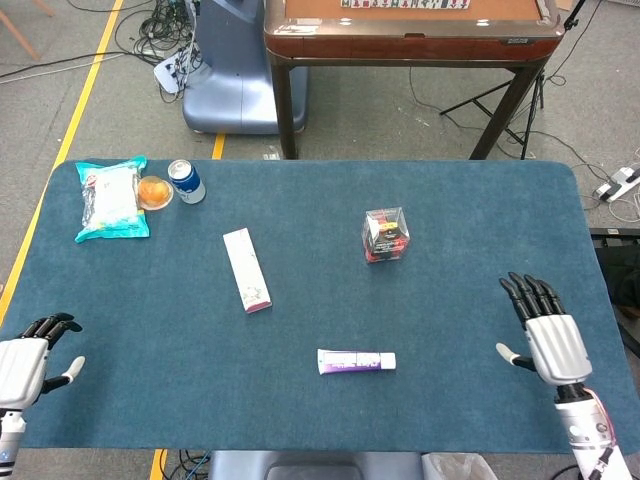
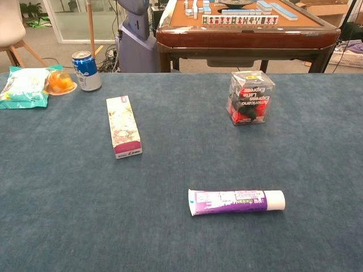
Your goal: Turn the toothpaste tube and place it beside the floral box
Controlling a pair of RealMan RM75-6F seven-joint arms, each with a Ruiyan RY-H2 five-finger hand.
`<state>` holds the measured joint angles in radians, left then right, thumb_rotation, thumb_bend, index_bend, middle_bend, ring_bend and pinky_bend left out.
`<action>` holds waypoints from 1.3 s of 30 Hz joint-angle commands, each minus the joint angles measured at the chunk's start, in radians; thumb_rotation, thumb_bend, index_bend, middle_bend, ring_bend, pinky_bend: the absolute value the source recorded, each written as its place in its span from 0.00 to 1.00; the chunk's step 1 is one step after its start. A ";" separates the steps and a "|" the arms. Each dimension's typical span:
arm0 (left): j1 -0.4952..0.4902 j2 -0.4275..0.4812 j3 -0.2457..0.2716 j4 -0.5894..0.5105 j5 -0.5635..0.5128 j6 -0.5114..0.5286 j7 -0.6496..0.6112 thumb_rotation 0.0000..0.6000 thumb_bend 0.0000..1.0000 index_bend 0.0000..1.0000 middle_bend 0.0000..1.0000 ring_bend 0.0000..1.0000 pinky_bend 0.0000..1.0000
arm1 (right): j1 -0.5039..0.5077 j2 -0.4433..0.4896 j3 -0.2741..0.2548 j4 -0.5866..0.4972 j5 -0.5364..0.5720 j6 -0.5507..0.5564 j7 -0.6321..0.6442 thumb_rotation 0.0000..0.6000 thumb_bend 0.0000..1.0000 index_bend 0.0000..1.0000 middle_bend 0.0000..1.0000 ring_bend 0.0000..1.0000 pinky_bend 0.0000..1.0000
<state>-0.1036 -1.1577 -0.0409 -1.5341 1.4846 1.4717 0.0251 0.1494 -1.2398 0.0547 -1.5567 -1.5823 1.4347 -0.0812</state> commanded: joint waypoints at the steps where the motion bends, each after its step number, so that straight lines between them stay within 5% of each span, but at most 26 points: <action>1: 0.005 0.004 -0.005 0.003 -0.009 0.005 -0.006 1.00 0.24 0.39 0.29 0.28 0.50 | 0.028 -0.032 -0.001 0.000 -0.020 -0.026 -0.034 1.00 0.00 0.06 0.01 0.00 0.09; 28: 0.030 0.040 -0.037 0.008 -0.062 0.030 -0.038 1.00 0.24 0.47 0.36 0.33 0.50 | 0.179 -0.263 -0.048 0.040 -0.121 -0.184 -0.219 1.00 0.00 0.00 0.00 0.00 0.08; 39: 0.039 0.046 -0.047 0.017 -0.078 0.039 -0.045 1.00 0.24 0.64 0.58 0.42 0.50 | 0.214 -0.350 -0.053 0.098 -0.122 -0.211 -0.243 1.00 0.00 0.00 0.00 0.00 0.08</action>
<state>-0.0649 -1.1122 -0.0873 -1.5175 1.4075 1.5111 -0.0203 0.3591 -1.5826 0.0017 -1.4660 -1.7039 1.2252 -0.3237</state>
